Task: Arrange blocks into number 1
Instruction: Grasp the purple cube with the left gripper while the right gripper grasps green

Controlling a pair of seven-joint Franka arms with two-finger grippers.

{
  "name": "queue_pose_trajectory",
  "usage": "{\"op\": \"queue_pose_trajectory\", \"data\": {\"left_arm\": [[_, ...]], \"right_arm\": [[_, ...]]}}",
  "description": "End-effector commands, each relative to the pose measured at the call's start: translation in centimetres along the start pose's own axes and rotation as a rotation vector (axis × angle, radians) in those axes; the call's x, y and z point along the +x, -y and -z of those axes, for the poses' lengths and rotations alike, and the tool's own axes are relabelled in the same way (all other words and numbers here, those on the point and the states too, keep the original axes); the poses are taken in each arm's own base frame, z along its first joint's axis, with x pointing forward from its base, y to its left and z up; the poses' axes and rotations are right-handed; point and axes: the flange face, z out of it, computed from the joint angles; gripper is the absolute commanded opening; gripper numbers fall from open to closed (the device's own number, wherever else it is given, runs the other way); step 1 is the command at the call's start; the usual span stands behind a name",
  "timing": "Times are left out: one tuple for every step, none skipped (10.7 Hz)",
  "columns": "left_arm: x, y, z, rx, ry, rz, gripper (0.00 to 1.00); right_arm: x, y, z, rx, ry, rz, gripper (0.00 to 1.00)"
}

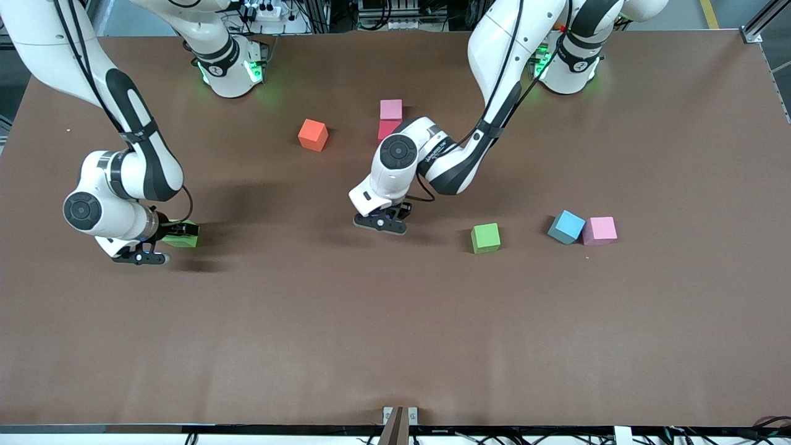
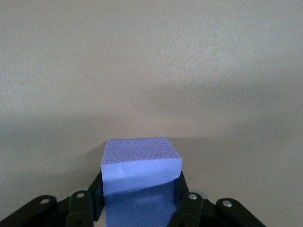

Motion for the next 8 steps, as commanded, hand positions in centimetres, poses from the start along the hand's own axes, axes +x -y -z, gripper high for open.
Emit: {"op": "queue_pose_trajectory", "data": {"left_arm": [[-1.2,-0.6,2.2,0.048,0.053,0.149,0.0],[-2.2,-0.3,3.4,0.102,0.105,0.182,0.0],[-3.6,-0.3,4.6,0.13,0.125,0.189,0.0],[-4.6,-0.1,5.6,0.139,0.127,0.18,0.0],[-5.3,0.1,6.1,0.142,0.131,0.175,0.0],[-6.2,-0.2,6.3,0.145,0.132,0.16,0.0],[-6.7,-0.2,6.1,0.155,0.129,0.132,0.0],[-7.7,-0.8,5.7,0.158,0.112,0.092,0.0]], "right_arm": [[0.4,0.2,-0.3,0.007,-0.004,0.0,0.05],[0.4,0.2,-0.1,0.009,-0.002,-0.002,0.0],[0.3,0.2,0.1,0.009,-0.001,-0.002,0.0],[0.3,0.4,0.4,0.009,-0.003,-0.001,0.0],[0.1,0.4,0.9,0.01,0.011,-0.002,0.0],[0.0,0.8,1.7,0.019,0.009,-0.003,0.0],[-0.1,1.1,2.4,0.038,0.017,-0.018,0.0],[-0.3,1.8,3.4,0.059,0.017,-0.023,0.0]]}}
